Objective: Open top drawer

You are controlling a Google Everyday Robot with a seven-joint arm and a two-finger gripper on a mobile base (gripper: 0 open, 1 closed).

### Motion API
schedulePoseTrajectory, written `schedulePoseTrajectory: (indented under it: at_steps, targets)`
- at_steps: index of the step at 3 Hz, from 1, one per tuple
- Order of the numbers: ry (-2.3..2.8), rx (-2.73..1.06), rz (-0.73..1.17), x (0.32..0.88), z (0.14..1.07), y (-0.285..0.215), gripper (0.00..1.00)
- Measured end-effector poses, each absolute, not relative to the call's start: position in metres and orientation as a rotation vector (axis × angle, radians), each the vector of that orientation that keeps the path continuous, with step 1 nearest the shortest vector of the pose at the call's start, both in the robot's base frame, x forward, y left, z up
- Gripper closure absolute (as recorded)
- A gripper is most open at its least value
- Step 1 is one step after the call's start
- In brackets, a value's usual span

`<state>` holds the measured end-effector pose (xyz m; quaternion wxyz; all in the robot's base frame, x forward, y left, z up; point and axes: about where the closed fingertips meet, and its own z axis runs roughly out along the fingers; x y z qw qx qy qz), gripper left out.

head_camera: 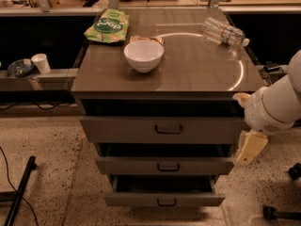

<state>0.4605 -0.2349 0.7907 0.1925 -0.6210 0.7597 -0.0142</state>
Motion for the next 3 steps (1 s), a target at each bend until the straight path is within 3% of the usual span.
schedulePoseTrajectory:
  at_steps: [3]
  targets:
    - [1.961,-1.988,0.006,0.474,0.747,-0.233,0.0]
